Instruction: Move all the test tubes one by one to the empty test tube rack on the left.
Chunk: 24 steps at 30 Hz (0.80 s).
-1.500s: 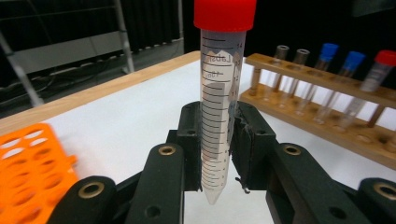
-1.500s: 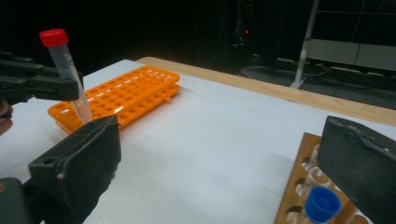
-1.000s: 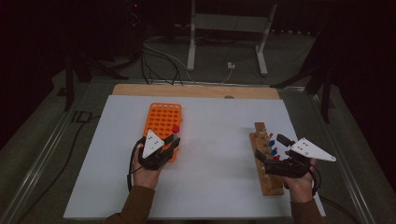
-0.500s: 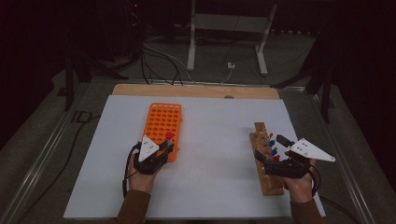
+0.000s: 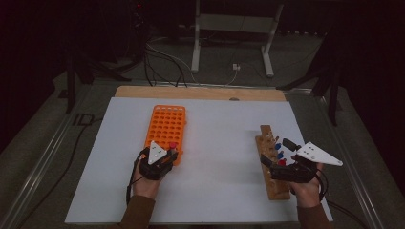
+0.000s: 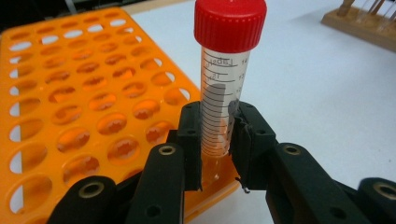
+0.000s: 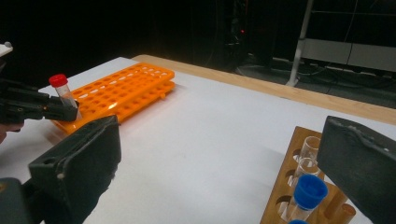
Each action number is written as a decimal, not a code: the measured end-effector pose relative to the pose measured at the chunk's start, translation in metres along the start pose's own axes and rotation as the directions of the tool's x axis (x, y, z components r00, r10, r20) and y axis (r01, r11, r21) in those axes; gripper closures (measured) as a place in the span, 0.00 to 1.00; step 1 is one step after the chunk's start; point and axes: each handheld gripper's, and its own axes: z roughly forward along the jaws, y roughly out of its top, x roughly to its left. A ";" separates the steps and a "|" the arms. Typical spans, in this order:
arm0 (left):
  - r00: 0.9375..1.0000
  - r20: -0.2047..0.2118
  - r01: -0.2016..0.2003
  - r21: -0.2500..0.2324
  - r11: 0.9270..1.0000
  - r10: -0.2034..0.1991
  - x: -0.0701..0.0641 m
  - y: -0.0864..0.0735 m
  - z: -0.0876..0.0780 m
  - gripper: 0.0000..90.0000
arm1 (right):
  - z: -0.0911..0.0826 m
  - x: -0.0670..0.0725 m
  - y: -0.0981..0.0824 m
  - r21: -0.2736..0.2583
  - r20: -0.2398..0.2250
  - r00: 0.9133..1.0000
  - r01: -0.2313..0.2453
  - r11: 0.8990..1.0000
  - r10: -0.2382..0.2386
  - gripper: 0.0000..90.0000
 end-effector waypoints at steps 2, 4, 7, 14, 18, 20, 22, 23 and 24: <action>1.000 0.005 0.006 0.000 1.000 -0.006 0.001 -0.001 0.000 0.83 | 0.000 0.000 0.000 0.001 0.000 1.000 0.003 1.000 -0.003 0.01; 1.000 0.007 0.005 0.001 1.000 -0.005 0.001 -0.001 0.000 0.83 | 0.000 0.000 0.000 0.001 0.000 1.000 0.004 1.000 -0.004 0.01; 1.000 0.007 0.005 0.003 1.000 -0.005 0.001 -0.001 0.000 0.83 | 0.001 0.000 -0.001 0.005 -0.001 1.000 0.004 1.000 -0.004 0.01; 1.000 0.026 0.015 -0.004 1.000 -0.015 0.000 -0.001 0.001 0.76 | 0.002 0.001 -0.001 0.010 -0.006 1.000 0.004 1.000 -0.004 0.01; 0.999 0.047 0.019 -0.003 1.000 -0.019 -0.001 0.000 0.001 0.62 | 0.000 -0.002 -0.001 0.010 0.000 1.000 -0.003 1.000 0.003 0.01; 0.999 0.038 0.022 -0.014 1.000 -0.021 0.000 0.000 -0.002 0.60 | 0.000 -0.003 -0.001 0.011 0.002 1.000 -0.004 1.000 0.004 0.01; 0.999 0.043 0.034 -0.029 0.999 -0.033 0.003 0.001 -0.006 0.56 | -0.001 -0.004 -0.001 0.011 0.005 1.000 -0.005 1.000 0.005 0.01; 0.998 0.046 0.040 -0.036 0.999 -0.038 0.004 0.002 -0.008 0.53 | -0.003 -0.005 0.000 0.013 0.007 1.000 -0.004 1.000 0.003 0.01; 0.997 0.055 0.049 -0.040 0.998 -0.047 0.005 0.003 -0.010 0.53 | -0.003 -0.005 0.000 0.013 0.007 1.000 -0.004 1.000 0.003 0.01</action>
